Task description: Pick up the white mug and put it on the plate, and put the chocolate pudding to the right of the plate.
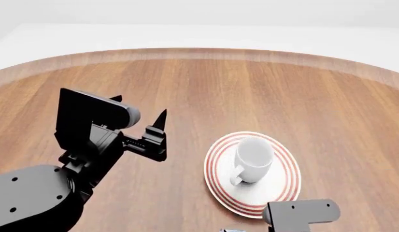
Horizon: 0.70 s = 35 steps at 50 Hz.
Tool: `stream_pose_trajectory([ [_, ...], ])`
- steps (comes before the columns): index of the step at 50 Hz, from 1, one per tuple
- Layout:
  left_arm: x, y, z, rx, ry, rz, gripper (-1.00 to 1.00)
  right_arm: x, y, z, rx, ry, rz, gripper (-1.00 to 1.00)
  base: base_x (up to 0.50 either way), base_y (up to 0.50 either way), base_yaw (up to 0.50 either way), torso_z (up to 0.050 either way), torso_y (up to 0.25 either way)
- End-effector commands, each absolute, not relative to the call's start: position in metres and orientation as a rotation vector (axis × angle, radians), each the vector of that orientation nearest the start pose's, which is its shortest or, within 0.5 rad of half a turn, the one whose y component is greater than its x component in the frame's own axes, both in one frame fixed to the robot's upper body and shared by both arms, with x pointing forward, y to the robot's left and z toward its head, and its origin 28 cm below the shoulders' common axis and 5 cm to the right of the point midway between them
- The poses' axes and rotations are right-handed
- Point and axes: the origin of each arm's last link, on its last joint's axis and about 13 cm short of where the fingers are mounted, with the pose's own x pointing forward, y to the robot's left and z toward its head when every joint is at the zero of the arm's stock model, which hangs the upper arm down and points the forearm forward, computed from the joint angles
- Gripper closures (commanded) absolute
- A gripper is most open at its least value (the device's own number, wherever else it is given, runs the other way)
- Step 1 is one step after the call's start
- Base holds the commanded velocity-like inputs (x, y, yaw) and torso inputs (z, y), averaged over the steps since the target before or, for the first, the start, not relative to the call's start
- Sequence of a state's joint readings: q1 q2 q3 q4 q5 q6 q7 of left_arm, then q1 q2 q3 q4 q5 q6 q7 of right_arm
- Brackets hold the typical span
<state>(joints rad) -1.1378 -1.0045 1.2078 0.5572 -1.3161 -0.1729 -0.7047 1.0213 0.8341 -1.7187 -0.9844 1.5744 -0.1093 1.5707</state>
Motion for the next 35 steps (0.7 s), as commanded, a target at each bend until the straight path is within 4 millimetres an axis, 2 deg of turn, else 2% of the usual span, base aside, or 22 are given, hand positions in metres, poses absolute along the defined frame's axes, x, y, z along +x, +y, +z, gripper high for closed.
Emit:
stream_pose_trajectory([
  [1,0.227,0.226,0.212,0.077,-0.001,-0.355,-1.0,0.104,-0.05,0.175,0.116,0.732,0.087,-1.0,0.0,0.0,0.0,0.0,0.0],
  [25,0.227,0.224,0.207,0.066,0.012,-0.36,-1.0,0.116,-0.028,0.162,0.095,0.83,0.04,-1.0,0.0,0.0,0.0,0.0,0.0],
  [35,0.228,0.224,0.206,0.063,0.014,-0.361,-1.0,0.118,-0.031,0.158,0.089,0.836,0.007,-1.0,0.0,0.0,0.0,0.0,0.0],
])
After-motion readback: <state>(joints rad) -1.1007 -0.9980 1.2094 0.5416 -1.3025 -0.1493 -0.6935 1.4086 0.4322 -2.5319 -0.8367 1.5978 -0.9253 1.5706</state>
